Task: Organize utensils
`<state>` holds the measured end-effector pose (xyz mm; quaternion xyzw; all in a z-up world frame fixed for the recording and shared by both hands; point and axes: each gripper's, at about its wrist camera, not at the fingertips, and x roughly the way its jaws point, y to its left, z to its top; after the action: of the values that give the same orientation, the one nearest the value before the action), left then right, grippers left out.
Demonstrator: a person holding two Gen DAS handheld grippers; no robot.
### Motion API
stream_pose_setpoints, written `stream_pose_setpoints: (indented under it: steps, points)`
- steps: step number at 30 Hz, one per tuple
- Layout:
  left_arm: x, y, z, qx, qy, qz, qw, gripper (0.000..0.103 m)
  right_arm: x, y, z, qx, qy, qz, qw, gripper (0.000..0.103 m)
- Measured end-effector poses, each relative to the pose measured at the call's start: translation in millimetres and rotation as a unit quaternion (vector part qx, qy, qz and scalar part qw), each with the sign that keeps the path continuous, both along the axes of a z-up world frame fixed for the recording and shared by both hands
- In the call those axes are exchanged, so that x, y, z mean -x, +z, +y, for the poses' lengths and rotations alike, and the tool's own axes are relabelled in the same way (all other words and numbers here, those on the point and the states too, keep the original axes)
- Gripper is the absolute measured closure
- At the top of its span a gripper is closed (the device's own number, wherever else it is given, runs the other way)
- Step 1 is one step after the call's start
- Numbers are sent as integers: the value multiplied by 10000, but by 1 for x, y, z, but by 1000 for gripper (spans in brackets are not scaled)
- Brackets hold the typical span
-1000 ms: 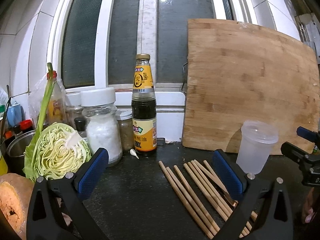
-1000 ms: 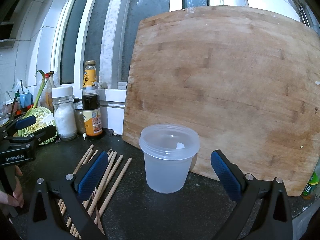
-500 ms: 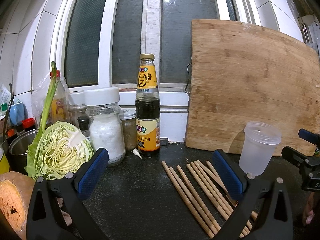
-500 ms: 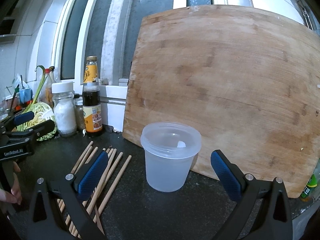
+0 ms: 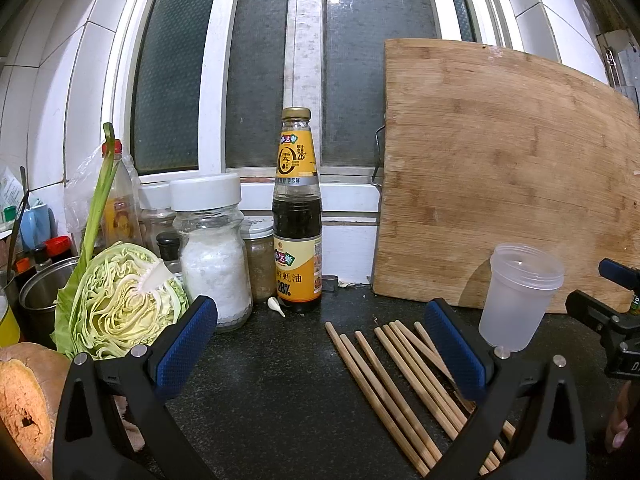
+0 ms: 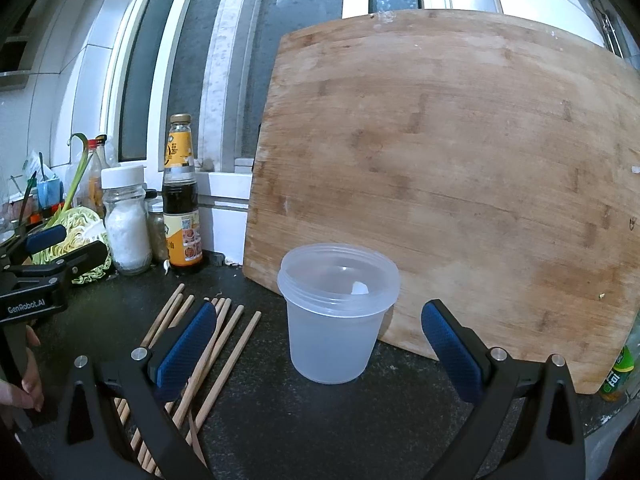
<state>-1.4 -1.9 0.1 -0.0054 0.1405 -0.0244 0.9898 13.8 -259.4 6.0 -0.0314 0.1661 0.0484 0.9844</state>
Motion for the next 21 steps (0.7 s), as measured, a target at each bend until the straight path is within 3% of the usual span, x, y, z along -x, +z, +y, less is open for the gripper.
stream_pose_setpoints:
  steps: [21]
  points:
    - [1,0,1,0,47,2,10000,0,-1,-1,-1,-10,2,46,10000,0]
